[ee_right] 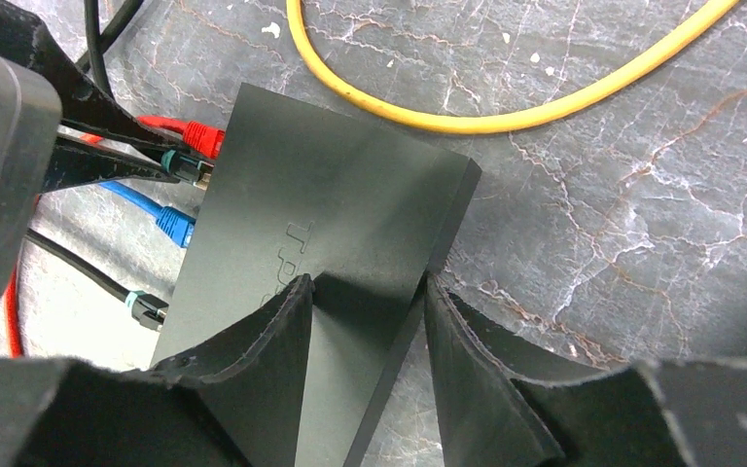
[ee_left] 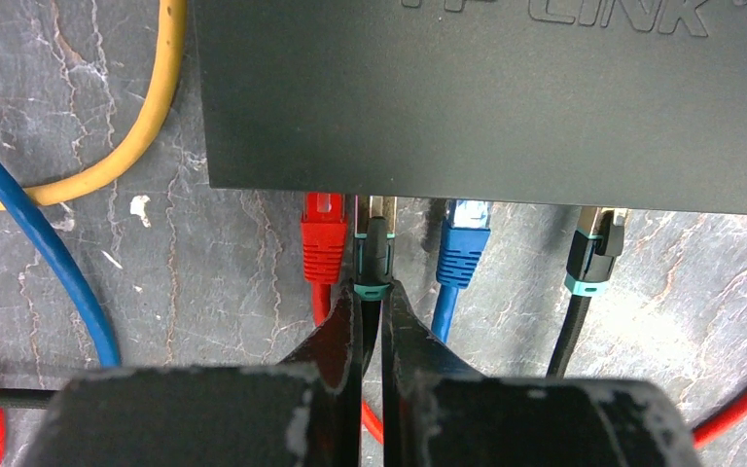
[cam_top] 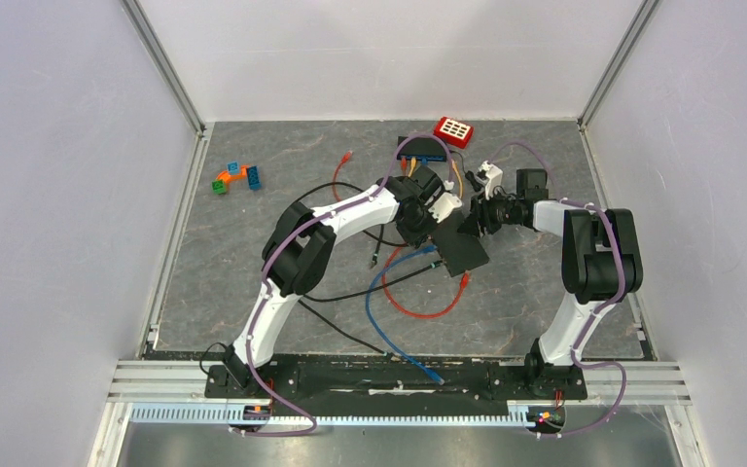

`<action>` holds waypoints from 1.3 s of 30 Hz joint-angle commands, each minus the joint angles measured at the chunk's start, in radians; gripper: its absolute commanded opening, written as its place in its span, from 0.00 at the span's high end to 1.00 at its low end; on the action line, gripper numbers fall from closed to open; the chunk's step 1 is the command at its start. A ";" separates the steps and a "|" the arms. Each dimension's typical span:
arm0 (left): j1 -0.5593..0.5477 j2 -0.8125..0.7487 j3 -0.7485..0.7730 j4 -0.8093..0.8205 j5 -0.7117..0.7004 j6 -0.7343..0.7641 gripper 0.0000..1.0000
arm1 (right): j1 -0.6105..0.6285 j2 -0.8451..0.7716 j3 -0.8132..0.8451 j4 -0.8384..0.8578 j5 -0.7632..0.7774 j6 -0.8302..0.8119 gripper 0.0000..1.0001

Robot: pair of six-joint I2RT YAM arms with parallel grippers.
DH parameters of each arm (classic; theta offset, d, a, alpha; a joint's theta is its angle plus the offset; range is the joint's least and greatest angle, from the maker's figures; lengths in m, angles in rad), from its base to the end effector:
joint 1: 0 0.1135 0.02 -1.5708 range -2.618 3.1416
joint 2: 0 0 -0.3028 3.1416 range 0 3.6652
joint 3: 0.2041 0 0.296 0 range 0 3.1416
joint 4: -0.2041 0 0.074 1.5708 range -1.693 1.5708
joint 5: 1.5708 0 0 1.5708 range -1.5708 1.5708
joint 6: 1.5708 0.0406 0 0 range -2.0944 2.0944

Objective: Insert the plug into the switch port
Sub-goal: Insert the connector into the switch port.

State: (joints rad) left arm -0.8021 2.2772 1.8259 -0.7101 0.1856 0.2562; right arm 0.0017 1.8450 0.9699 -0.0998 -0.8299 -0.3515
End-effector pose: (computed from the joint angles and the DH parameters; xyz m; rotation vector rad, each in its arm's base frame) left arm 0.3762 -0.3998 0.1669 1.4442 2.3636 -0.4032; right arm 0.3907 0.0306 0.1370 -0.7061 2.1964 0.8696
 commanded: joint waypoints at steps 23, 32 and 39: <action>-0.032 -0.001 -0.261 0.550 0.133 -0.074 0.98 | 0.057 0.151 -0.156 0.036 -0.224 0.250 0.54; -0.049 0.035 -0.286 0.626 0.138 -0.245 0.98 | 0.096 0.156 -0.222 0.075 -0.227 0.303 0.56; -0.061 0.076 -0.188 0.566 0.156 -0.323 0.98 | 0.107 0.124 -0.275 0.195 -0.243 0.414 0.56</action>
State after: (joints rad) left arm -0.7937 2.1910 1.6241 -0.4641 0.1913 0.0734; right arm -0.0277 1.9026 0.8101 0.3439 -0.9108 -0.0330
